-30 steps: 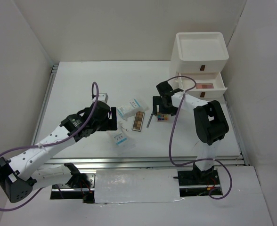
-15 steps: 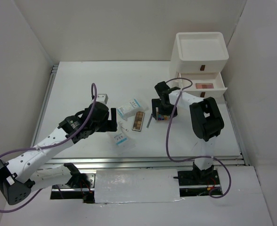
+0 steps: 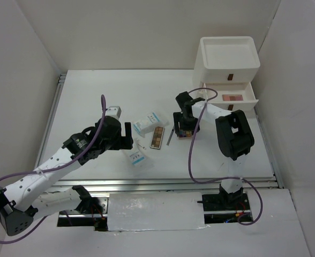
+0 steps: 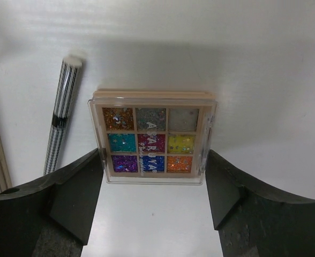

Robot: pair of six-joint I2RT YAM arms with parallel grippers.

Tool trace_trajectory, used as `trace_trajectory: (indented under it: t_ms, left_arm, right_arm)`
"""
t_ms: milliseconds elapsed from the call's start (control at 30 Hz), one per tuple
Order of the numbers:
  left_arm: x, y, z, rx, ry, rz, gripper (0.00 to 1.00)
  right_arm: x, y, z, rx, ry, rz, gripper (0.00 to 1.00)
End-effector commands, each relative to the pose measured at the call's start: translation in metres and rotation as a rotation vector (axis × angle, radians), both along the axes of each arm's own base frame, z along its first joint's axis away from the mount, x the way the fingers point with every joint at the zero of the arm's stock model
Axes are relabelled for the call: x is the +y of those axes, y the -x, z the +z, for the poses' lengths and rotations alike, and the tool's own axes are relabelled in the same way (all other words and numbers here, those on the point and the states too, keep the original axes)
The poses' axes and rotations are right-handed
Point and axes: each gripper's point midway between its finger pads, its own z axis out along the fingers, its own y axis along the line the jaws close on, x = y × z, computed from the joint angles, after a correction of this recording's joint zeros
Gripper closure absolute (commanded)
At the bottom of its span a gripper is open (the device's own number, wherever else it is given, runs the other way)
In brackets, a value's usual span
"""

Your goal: Organize the makeup

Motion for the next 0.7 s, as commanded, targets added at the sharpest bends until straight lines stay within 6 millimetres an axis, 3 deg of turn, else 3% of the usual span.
trace_trajectory:
  t_ms: [0,133,167,300,333,467,667]
  left_arm:
    - [-0.003,-0.002,0.006,-0.029,0.015,-0.018,0.01]
    - [-0.003,-0.001,0.009,-0.034,0.019,-0.018,0.01]
    - [-0.003,-0.001,0.011,-0.036,0.021,-0.019,0.01]
    - [-0.001,0.003,0.018,-0.042,0.029,-0.032,0.01]
    - [-0.001,0.005,0.022,-0.056,0.034,-0.047,0.01]
    - [0.006,0.01,0.03,-0.078,0.011,-0.073,0.01]
    - [0.023,0.013,0.027,-0.099,-0.04,-0.048,0.01]
  right_arm:
    - [0.008,0.002,0.042,-0.094,-0.081,0.002,0.58]
    - [0.014,-0.003,0.099,-0.242,-0.178,0.006,0.57]
    - [0.011,-0.009,0.124,-0.305,-0.199,-0.007,0.56]
    - [-0.021,-0.038,0.172,-0.444,-0.224,-0.127,0.54]
    - [-0.045,-0.054,0.185,-0.495,-0.232,-0.198,0.54]
    - [-0.105,-0.09,0.212,-0.619,-0.2,-0.376,0.54]
    - [-0.146,-0.127,0.232,-0.696,-0.166,-0.51,0.52]
